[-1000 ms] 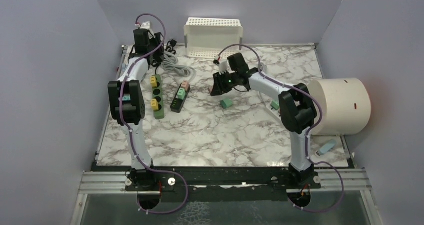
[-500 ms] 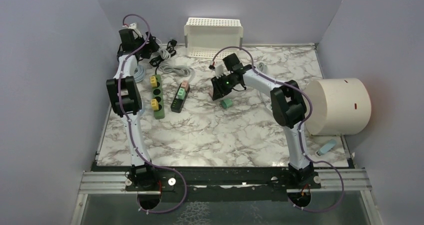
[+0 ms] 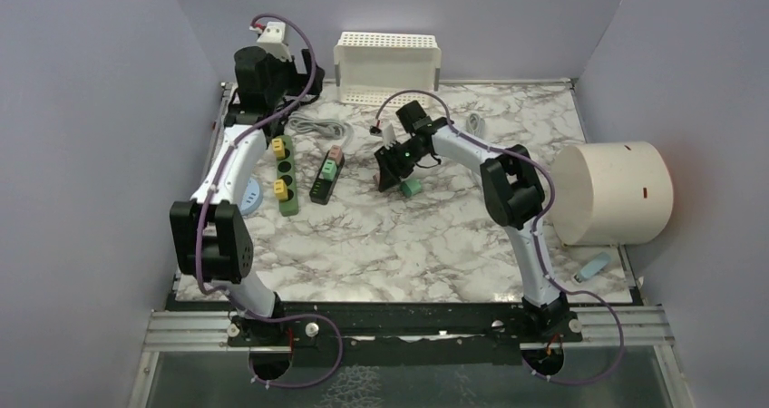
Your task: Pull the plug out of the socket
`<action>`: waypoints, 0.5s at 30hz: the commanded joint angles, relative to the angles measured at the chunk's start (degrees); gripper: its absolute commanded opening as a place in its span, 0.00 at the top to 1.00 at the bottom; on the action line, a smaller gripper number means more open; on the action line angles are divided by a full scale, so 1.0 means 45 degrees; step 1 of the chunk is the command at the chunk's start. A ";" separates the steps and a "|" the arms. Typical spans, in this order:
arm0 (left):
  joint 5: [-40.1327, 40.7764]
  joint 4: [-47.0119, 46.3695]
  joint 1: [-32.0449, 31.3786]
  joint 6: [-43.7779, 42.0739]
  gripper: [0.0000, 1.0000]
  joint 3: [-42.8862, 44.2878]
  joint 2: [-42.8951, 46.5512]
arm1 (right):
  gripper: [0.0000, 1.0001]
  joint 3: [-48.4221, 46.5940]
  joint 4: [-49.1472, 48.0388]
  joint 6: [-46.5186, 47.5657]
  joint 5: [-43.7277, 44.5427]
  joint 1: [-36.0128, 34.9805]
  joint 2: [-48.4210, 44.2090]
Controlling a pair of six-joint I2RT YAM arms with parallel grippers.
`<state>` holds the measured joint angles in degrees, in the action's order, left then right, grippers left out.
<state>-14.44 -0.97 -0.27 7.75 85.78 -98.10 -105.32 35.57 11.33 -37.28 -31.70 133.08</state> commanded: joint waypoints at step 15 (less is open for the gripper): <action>0.0730 -0.0621 -0.3827 0.0700 0.01 -0.4124 0.0667 | 0.19 0.4713 -0.4770 -0.3198 0.7376 -0.0192 -0.4146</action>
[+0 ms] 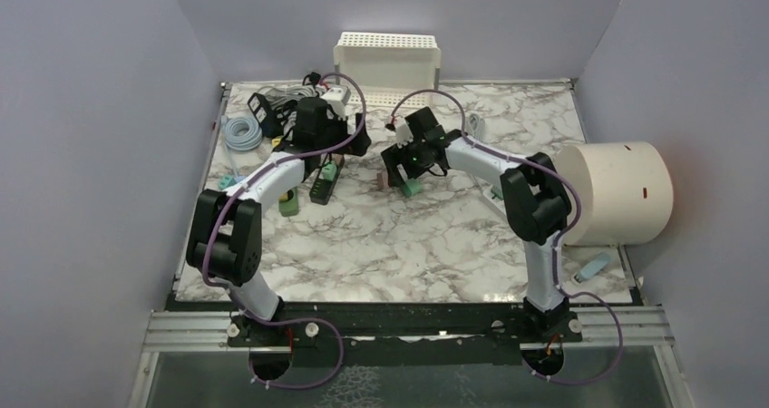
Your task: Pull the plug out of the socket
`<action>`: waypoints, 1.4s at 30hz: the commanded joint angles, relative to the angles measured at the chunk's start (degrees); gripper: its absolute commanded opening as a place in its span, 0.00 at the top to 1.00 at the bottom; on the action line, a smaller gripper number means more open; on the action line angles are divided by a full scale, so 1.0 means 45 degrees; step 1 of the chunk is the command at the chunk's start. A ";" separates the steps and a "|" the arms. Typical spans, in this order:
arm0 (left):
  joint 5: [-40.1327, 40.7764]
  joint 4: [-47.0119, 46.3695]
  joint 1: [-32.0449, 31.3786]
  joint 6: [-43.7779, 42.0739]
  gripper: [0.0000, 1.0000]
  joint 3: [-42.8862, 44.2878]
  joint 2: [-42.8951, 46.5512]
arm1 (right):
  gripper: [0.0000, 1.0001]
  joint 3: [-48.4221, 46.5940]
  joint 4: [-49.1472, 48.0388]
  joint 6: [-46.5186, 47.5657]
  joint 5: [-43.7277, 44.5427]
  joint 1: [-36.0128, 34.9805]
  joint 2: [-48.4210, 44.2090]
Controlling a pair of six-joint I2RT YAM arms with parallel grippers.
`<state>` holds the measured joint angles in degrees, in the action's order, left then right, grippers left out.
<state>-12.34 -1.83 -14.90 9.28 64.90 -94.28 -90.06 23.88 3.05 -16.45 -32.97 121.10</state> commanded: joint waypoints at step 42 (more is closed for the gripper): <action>-0.2420 0.3854 -0.2764 -0.6510 0.26 0.2269 -0.3951 | 0.48 0.4680 -0.3958 -0.1431 0.1526 0.0120 -0.2419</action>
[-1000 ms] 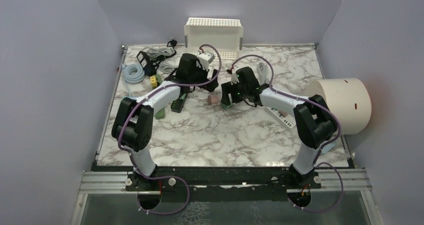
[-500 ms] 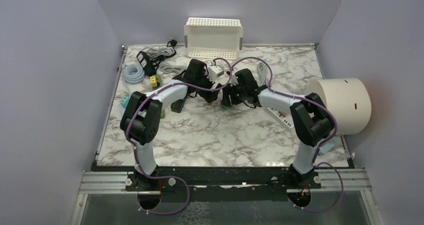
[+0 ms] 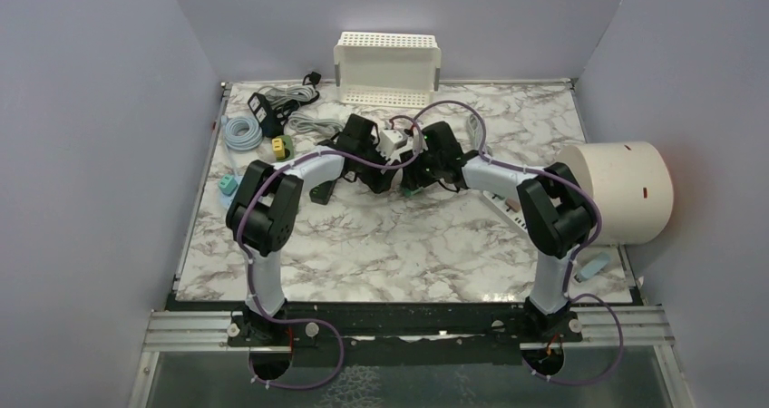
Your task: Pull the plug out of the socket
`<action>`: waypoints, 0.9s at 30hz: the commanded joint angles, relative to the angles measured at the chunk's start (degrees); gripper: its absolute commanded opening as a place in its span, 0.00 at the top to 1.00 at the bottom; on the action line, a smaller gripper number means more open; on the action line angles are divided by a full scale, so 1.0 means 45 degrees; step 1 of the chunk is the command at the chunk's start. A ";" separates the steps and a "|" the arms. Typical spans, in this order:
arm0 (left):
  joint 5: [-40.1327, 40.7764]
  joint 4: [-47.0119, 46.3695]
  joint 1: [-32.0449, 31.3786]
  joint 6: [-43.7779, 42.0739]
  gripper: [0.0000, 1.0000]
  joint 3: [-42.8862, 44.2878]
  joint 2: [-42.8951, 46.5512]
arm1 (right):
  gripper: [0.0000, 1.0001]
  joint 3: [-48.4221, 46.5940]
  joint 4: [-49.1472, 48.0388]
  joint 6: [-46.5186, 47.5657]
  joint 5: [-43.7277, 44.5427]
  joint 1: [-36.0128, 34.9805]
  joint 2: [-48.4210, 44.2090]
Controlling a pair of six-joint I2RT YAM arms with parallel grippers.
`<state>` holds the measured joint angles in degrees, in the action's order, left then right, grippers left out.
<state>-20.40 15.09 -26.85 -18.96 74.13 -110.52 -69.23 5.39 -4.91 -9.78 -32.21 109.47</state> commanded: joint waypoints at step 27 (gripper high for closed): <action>0.0708 -0.2095 -0.0146 0.4823 0.61 -0.1625 0.0586 | 0.45 0.1076 -0.0621 0.1129 -0.1408 -0.0050 -0.0166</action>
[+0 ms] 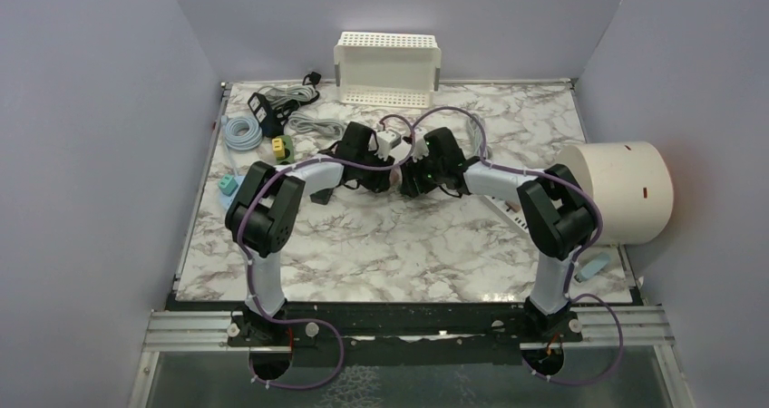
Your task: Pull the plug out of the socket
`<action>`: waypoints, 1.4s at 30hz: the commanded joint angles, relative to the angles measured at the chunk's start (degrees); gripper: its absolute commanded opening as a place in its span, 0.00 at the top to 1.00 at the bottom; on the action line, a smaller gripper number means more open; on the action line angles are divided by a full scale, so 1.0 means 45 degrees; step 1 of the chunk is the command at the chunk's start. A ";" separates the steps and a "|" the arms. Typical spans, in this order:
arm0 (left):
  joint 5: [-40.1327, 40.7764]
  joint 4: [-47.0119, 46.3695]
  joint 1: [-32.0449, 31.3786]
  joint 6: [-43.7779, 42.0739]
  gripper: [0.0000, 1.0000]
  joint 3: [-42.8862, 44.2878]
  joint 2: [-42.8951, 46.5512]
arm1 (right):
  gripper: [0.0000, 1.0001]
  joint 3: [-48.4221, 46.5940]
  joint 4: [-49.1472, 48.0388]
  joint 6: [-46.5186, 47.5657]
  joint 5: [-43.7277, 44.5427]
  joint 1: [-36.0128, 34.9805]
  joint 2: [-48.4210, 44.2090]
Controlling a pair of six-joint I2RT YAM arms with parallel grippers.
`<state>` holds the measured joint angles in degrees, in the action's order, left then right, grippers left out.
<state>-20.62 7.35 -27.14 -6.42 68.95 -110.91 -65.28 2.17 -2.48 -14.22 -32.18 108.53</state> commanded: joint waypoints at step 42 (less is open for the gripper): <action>0.8677 -0.0810 -0.1724 0.8678 0.18 -0.1873 0.4950 | 0.27 0.0181 -0.0238 0.5753 -0.2251 0.0338 -0.3021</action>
<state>15.51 6.07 -34.89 38.11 58.57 -95.11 -65.82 4.10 29.45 -30.17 -31.03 101.54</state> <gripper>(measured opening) 0.808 0.728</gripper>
